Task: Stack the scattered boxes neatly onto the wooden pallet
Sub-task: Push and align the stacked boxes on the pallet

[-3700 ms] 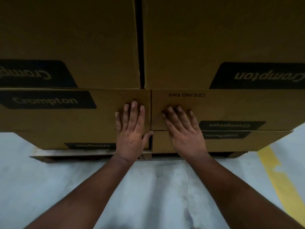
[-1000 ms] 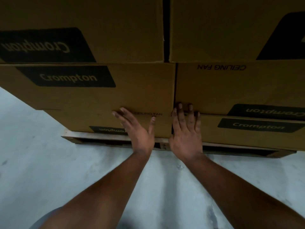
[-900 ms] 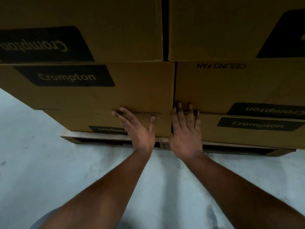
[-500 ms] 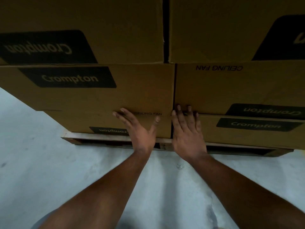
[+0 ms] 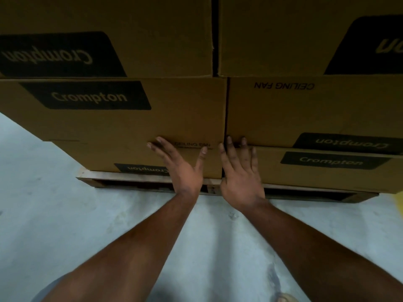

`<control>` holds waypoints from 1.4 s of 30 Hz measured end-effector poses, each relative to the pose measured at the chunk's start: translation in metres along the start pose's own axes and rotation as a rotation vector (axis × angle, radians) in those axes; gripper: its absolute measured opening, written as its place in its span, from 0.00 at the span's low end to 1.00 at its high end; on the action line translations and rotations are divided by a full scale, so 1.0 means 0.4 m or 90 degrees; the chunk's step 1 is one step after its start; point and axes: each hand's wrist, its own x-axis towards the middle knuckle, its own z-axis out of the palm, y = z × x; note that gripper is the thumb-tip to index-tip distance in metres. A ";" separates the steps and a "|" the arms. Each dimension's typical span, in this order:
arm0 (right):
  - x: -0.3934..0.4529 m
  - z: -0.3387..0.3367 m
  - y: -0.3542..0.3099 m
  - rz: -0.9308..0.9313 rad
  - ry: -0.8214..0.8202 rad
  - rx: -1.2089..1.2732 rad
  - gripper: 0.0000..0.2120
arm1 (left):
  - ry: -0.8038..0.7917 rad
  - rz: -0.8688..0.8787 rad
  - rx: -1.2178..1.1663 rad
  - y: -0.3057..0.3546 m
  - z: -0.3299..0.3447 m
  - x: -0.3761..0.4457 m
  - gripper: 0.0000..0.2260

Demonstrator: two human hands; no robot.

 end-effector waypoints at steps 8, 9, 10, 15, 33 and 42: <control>-0.211 -0.037 0.302 0.211 0.007 -0.011 0.49 | -0.260 0.486 0.244 -0.027 0.076 -0.171 0.48; -0.224 -0.048 0.334 0.294 0.036 0.045 0.47 | -0.294 0.502 0.231 -0.017 0.094 -0.179 0.47; -0.234 -0.057 0.361 0.396 0.074 0.122 0.46 | -0.325 0.492 0.200 -0.004 0.110 -0.185 0.45; -0.231 -0.078 0.464 0.788 0.143 0.608 0.34 | -0.315 0.223 -0.032 0.059 0.191 -0.262 0.41; -0.241 -0.206 0.780 0.994 0.656 0.709 0.21 | -0.432 0.789 0.324 0.432 0.447 -0.313 0.42; -0.245 -0.173 0.860 0.905 0.512 0.665 0.30 | -0.370 0.894 0.467 0.507 0.484 -0.306 0.38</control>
